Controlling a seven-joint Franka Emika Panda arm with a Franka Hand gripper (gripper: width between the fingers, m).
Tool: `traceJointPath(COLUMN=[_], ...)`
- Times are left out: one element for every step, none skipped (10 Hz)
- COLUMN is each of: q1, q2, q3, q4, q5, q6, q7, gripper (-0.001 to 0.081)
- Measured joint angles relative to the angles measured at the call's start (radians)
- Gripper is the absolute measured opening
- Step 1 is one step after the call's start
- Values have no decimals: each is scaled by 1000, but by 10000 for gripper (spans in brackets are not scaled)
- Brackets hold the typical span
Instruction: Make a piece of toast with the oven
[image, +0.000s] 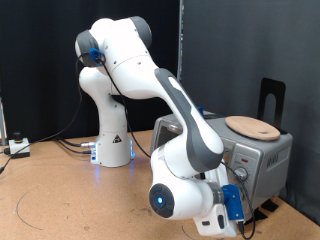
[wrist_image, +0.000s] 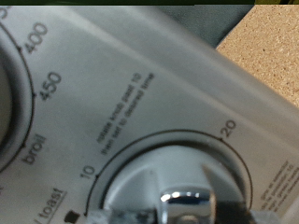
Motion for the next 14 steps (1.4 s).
traceJointPath(q1=[0,0,0,0,0,0,0,0,1,1,1,0,0,-4], q2=[0,0,0,0,0,0,1,1,2,6,11,16,21,21], q3=[0,0,-1,-1,-1,-2,-2,-2,-6,-17,-26,-34,-41,-46], q4=[0,0,0,0,0,0,1,1,2,0,0,0,0,1], q5=[0,0,0,0,0,0,0,0,-1,-4,-4,-5,-6,-7], q6=[0,0,0,-1,-1,-2,-3,-4,2,4,4,4,4,-11], q7=[2,5,7,10,12,12,12,12,14,14,14,14,14,14], gripper=[96,97,97,97,97,97,97,97,100,100,269,269,451,588])
